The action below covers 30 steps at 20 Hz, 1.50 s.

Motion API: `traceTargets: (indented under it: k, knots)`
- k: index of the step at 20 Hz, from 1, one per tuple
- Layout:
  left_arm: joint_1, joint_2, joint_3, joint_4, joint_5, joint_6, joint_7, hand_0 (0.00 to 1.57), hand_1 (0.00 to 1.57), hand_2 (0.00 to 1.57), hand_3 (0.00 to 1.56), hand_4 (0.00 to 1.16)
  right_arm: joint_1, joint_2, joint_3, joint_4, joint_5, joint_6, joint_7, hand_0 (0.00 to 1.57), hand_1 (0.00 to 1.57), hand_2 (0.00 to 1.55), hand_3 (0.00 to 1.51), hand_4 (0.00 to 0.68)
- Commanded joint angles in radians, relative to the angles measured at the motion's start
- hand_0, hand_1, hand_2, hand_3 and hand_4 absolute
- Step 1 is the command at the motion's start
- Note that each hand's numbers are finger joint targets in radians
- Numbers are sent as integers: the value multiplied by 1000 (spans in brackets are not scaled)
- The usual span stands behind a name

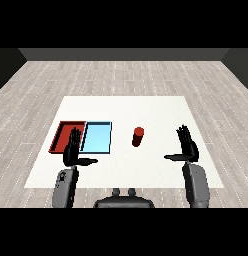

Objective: Pick the red can and put it in the red box

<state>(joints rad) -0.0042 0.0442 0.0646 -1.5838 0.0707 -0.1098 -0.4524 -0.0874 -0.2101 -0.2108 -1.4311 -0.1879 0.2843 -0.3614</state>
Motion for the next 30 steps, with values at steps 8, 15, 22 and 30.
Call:
traceTargets:
  k: [8,15,22,30]
  knots:
    - [4,-26,-23,-26,-3,27,-2,0,0,0,0,0,-67,30,28,30,24,-43,71,0,0,0,0,0]
    - [67,19,29,-46,72,-51,-27,0,0,0,0,0,-244,19,17,248,29,-43,41,0,0,0,0,0]
    - [-16,11,36,29,43,-11,-38,0,0,0,0,0,-148,106,65,146,-25,-55,130,0,0,0,0,0]
    - [2,-23,1,-48,11,58,27,0,0,0,0,0,-307,117,38,421,-22,-60,-15,0,0,0,0,0]
